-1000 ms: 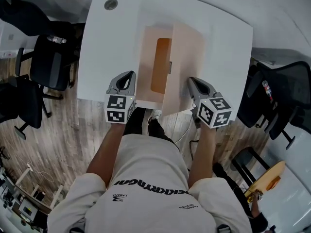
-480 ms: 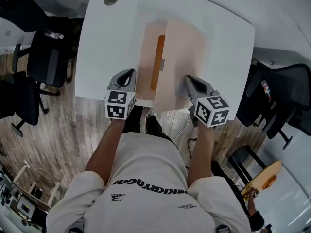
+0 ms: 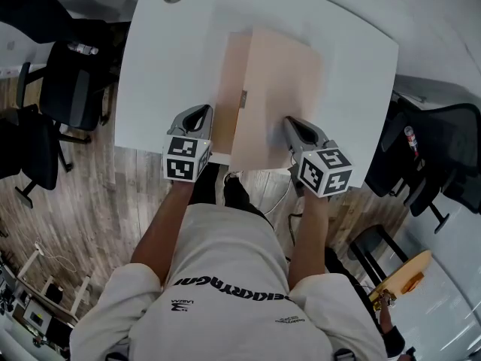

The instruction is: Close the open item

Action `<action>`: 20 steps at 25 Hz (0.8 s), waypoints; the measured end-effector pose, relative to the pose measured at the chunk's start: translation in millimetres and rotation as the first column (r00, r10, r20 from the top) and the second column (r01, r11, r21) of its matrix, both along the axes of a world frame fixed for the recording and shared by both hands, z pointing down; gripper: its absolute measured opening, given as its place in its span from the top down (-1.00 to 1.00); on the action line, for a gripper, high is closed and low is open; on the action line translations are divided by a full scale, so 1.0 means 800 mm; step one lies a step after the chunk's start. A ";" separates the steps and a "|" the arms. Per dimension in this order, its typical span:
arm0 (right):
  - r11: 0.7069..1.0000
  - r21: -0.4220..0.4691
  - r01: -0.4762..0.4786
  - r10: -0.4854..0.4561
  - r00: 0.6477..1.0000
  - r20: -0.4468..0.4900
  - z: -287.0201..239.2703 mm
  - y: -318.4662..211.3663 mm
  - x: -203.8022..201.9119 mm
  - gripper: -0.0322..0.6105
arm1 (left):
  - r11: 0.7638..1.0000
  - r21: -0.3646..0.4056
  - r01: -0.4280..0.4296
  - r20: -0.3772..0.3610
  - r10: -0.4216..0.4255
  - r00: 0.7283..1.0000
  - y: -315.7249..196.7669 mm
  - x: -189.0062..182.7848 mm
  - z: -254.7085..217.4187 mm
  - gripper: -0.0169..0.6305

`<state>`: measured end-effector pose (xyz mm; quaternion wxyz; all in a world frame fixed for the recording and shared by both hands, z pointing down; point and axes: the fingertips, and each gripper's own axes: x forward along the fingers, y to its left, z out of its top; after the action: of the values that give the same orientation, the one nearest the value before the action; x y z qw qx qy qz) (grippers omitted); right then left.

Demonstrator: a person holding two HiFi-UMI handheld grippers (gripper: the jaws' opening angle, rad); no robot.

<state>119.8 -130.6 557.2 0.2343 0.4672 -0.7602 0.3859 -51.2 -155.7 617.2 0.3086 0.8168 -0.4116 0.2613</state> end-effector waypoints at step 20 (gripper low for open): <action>0.998 -0.044 0.040 -0.040 0.999 -0.011 0.025 -0.003 -0.018 0.90 | 0.999 -0.038 -0.007 -0.018 0.006 1.000 -0.002 0.009 0.015 0.94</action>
<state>105.7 -132.8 577.4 0.2569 0.4490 -0.7592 0.3949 -44.1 -157.6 629.4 0.3270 0.8143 -0.4011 0.2629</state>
